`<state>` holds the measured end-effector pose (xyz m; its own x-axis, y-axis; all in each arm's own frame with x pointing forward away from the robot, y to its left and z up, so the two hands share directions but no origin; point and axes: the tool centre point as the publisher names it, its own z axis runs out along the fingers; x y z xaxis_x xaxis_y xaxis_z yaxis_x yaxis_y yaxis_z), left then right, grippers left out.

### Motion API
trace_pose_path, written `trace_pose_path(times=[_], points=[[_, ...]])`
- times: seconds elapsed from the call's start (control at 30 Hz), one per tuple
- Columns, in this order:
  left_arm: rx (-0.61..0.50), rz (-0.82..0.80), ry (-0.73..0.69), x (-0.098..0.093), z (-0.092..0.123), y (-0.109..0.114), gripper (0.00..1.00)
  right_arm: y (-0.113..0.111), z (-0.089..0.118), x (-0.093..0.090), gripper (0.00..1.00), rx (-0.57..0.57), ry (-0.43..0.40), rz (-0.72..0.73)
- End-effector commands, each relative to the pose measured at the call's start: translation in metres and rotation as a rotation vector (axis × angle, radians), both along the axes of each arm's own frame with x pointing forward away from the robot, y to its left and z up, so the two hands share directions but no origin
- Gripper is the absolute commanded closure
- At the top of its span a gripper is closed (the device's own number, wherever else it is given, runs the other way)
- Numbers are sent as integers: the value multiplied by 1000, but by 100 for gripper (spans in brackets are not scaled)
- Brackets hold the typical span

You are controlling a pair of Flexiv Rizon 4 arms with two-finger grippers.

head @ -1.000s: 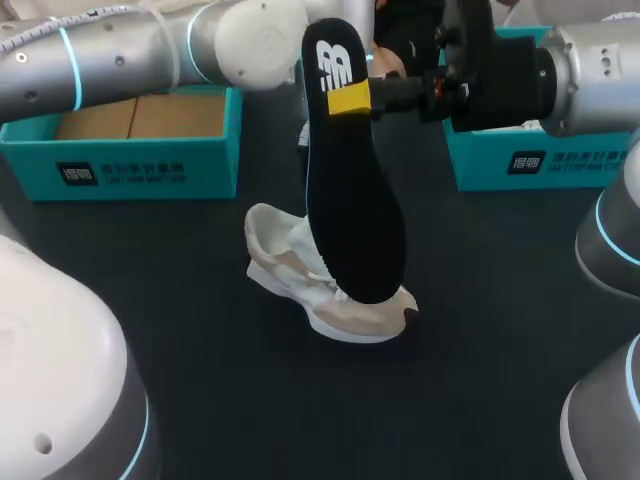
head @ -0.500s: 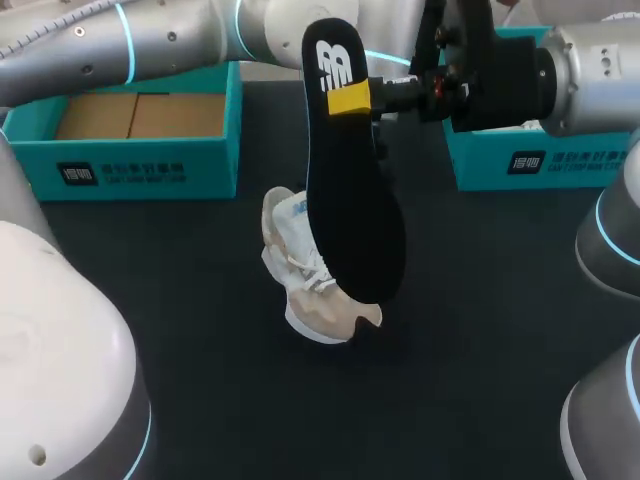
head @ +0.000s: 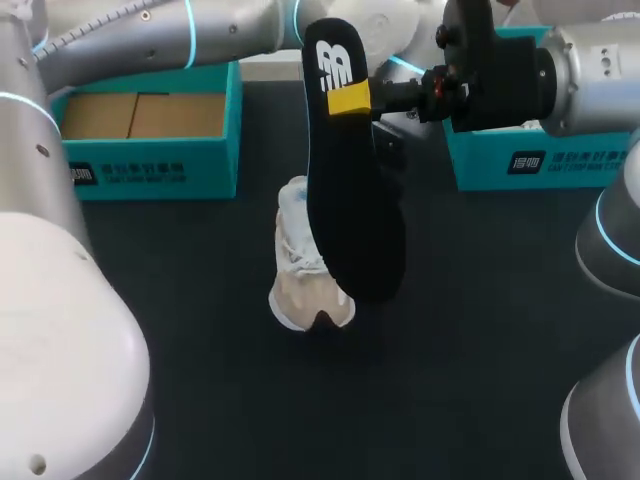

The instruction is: Take the shoe out of the shoebox, open the shoe tongue, remove and reinsert the insole, then place the shoe into the shoebox

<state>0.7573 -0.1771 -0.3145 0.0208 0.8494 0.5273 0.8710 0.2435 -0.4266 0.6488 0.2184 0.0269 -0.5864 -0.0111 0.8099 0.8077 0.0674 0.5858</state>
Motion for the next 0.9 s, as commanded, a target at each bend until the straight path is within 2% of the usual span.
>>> trace_pose_path(times=[0.03, 0.43, 0.9], points=[[19, 14, -55, 2, 6, 0, 100, 2, 0, 0, 100, -3, 1, -2], [-62, -19, -254, 8, -3, -3, 100, 2, 0, 0, 100, -3, 1, -2], [-150, -51, -310, -2, -33, -4, 100, 2, 0, 0, 100, -3, 1, -2]])
